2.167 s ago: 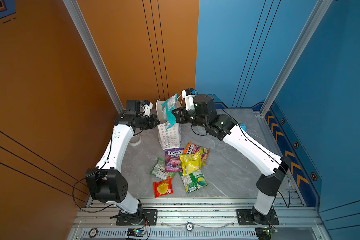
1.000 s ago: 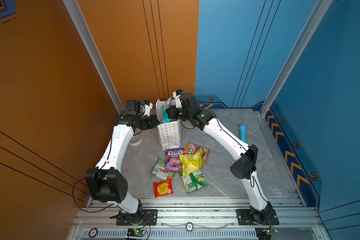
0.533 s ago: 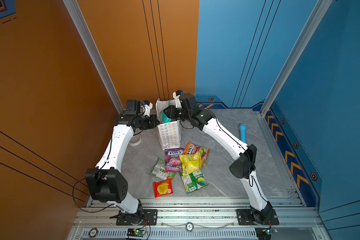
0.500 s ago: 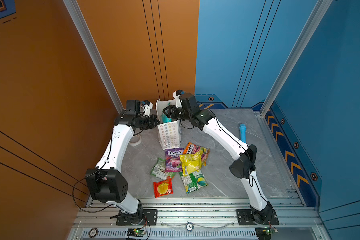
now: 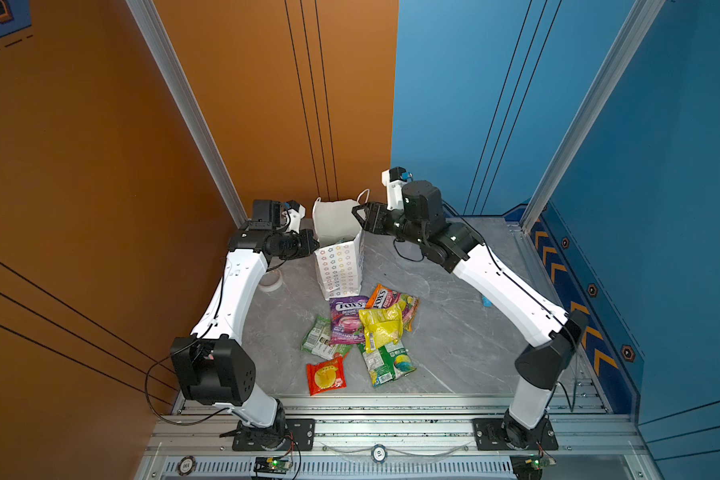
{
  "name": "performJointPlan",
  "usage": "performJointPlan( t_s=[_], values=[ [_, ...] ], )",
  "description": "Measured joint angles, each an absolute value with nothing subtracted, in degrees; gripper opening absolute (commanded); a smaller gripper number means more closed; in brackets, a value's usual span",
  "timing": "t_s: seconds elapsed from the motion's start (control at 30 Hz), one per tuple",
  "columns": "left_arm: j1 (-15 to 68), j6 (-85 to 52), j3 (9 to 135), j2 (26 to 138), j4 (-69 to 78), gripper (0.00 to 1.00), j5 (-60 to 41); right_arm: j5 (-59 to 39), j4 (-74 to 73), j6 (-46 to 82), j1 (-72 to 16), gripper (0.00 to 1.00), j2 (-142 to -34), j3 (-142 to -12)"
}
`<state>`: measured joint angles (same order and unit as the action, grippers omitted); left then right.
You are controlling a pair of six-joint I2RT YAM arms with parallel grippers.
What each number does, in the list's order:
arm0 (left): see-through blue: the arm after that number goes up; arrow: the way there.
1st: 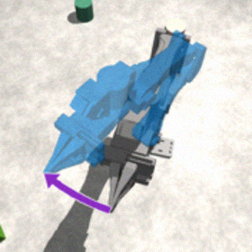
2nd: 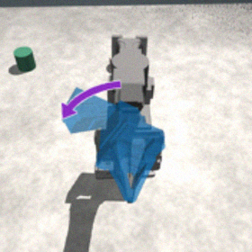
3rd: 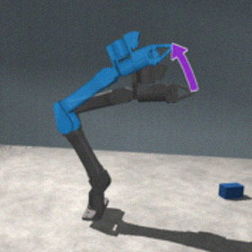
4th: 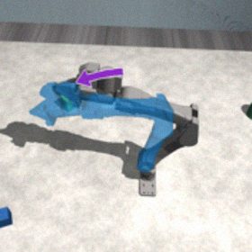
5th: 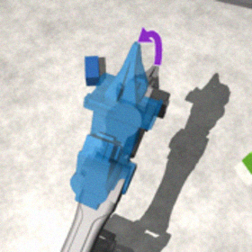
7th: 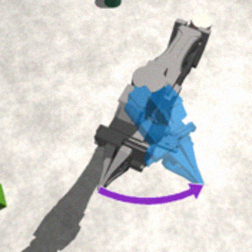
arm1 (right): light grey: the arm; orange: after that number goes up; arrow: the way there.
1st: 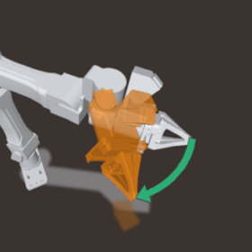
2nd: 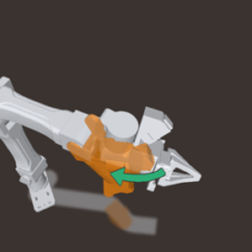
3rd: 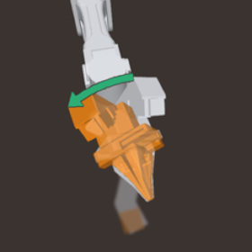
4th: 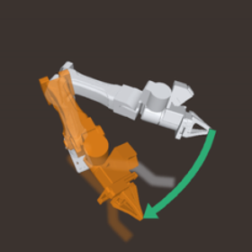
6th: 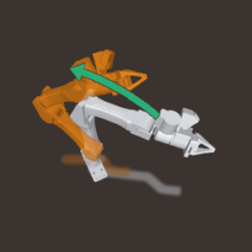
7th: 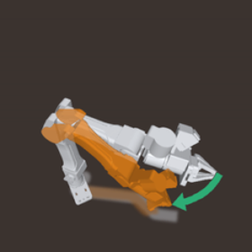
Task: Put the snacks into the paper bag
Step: 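Move the right gripper back to the orange Fox's Fruits bag, then lower the right gripper onto the orange Fox's Fruits bag and grasp it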
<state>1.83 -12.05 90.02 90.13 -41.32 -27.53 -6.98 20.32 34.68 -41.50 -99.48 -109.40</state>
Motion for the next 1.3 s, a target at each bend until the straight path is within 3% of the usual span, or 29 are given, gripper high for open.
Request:
performJointPlan(
  t_s=[0.3, 0.63, 0.93, 1.3],
  values=[
    [1.83, -12.05, 90.02, 90.13, -41.32, 0.02, -27.53, -2.83, 21.30, 34.11, -37.65, 0.52, -84.55, -78.30],
    [1.83, -12.05, 90.02, 90.13, -41.32, 0.02, -27.53, -2.74, 24.53, 39.70, -36.86, 0.51, -73.71, -57.32],
    [1.83, -12.05, 90.02, 90.13, -41.32, 0.02, -27.53, -5.98, 21.34, 46.30, -36.14, 0.51, -72.40, -45.98],
    [1.83, -12.05, 90.02, 90.13, -41.32, 0.02, -27.53, -10.68, 11.46, 49.63, -30.96, 0.50, -78.87, -44.12]
  ],
)
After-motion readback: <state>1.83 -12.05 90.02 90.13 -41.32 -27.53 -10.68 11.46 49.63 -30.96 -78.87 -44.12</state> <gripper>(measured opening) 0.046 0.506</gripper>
